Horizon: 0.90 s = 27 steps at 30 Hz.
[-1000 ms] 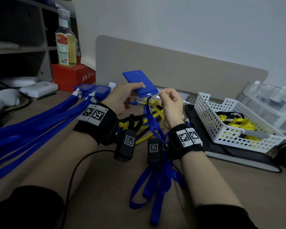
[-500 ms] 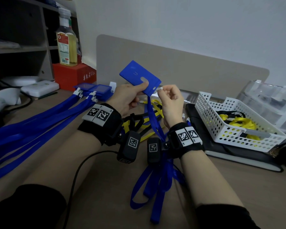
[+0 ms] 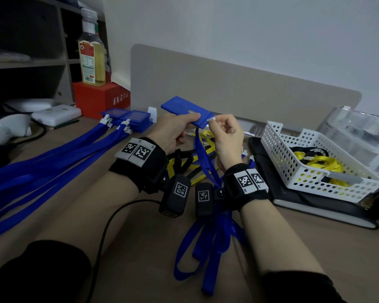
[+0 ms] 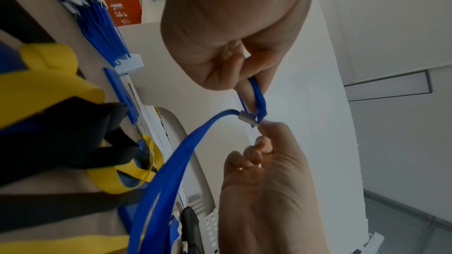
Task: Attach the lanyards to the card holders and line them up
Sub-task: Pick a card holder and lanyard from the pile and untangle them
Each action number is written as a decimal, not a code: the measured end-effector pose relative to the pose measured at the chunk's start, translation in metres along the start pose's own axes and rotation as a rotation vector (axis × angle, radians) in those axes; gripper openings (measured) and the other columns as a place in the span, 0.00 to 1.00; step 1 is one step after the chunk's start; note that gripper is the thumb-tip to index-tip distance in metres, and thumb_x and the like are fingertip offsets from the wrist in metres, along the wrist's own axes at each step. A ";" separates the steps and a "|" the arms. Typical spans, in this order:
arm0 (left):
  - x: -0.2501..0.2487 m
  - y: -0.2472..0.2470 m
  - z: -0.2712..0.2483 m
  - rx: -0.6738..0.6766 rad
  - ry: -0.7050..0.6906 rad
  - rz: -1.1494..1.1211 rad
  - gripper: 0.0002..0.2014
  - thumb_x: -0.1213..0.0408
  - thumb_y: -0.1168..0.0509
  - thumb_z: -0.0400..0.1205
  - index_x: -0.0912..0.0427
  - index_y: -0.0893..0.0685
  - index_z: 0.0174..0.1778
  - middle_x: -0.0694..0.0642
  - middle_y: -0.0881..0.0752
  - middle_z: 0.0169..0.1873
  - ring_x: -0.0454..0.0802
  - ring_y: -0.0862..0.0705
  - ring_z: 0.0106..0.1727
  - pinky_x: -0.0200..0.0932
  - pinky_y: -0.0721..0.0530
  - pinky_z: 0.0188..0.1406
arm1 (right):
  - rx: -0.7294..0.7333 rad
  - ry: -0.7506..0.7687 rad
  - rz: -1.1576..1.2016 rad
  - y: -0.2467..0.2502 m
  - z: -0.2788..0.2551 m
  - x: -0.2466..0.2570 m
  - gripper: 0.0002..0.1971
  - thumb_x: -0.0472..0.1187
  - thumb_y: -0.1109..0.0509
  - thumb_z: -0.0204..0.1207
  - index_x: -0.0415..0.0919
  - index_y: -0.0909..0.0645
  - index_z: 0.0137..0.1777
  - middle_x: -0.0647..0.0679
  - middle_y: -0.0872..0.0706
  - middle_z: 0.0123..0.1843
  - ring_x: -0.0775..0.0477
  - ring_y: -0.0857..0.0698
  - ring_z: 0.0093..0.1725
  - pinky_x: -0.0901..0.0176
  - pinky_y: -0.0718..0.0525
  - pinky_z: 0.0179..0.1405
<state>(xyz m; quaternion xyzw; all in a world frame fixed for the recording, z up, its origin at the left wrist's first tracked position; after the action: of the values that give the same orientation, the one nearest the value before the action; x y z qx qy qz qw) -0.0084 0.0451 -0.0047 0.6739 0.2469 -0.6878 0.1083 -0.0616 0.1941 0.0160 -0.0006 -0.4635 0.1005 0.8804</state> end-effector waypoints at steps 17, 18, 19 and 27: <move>-0.020 -0.001 -0.009 -0.052 -0.238 0.150 0.07 0.61 0.30 0.80 0.58 0.17 0.38 0.50 0.18 0.29 0.38 0.27 0.20 0.33 0.27 0.26 | 0.017 -0.084 -0.180 -0.004 -0.003 0.004 0.07 0.31 0.31 0.73 0.34 0.19 0.34 0.51 0.26 0.23 0.62 0.29 0.21 0.68 0.29 0.27; -0.021 -0.001 -0.009 -0.056 -0.252 0.161 0.07 0.61 0.30 0.80 0.58 0.17 0.38 0.49 0.17 0.29 0.36 0.26 0.20 0.33 0.26 0.25 | 0.022 -0.077 -0.210 -0.005 -0.002 0.005 0.07 0.33 0.30 0.74 0.34 0.18 0.34 0.50 0.25 0.24 0.61 0.28 0.23 0.65 0.28 0.29; -0.023 0.000 -0.010 -0.060 -0.263 0.169 0.07 0.61 0.30 0.80 0.58 0.17 0.38 0.49 0.17 0.29 0.35 0.26 0.19 0.32 0.26 0.25 | 0.032 -0.072 -0.239 -0.006 -0.002 0.005 0.07 0.34 0.30 0.74 0.35 0.17 0.35 0.48 0.23 0.26 0.59 0.27 0.25 0.62 0.27 0.31; -0.028 0.008 -0.008 -0.060 -0.283 0.194 0.08 0.60 0.31 0.81 0.55 0.20 0.37 0.47 0.20 0.27 0.37 0.24 0.22 0.33 0.26 0.26 | 0.149 -0.053 -0.291 -0.019 -0.004 0.006 0.13 0.40 0.35 0.79 0.47 0.13 0.37 0.38 0.13 0.38 0.48 0.19 0.36 0.43 0.16 0.41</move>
<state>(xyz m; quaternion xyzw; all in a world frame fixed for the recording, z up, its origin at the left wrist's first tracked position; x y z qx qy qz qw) 0.0048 0.0368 0.0214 0.5876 0.1836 -0.7544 0.2280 -0.0521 0.1765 0.0206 0.1343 -0.4732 0.0060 0.8706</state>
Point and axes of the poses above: each hand's wrist, its own z-axis towards the middle knuckle, its own y-axis out of the back of the hand, x = y × z, the point moved 9 cm from there along z, towards the middle knuckle
